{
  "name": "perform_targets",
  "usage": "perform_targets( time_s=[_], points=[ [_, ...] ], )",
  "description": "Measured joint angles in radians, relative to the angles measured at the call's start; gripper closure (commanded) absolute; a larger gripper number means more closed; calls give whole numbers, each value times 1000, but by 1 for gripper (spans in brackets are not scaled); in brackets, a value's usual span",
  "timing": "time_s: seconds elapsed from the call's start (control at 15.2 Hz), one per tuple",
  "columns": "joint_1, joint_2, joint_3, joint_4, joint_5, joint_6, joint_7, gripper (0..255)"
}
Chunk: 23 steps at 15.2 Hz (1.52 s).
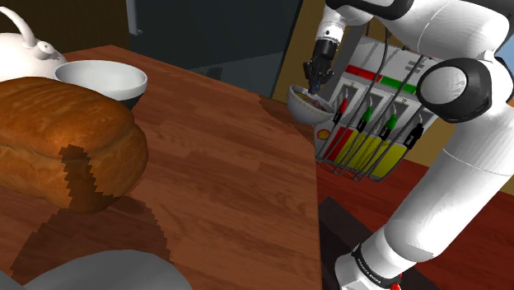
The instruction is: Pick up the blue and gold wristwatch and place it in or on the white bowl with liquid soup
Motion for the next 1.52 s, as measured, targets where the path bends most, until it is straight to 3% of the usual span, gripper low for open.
perform_targets(
  time_s=[0.53,0.59,0.99,1.32,1.52],
  points=[
    [2,-11,0,-55,-5,44,-9,255],
    [2,-11,0,-55,-5,44,-9,0],
    [2,-11,0,-55,-5,44,-9,0],
    [-26,100,-9,200,17,-102,-4,0],
    [-30,121,-9,246,22,-129,-1,0]
  ],
)
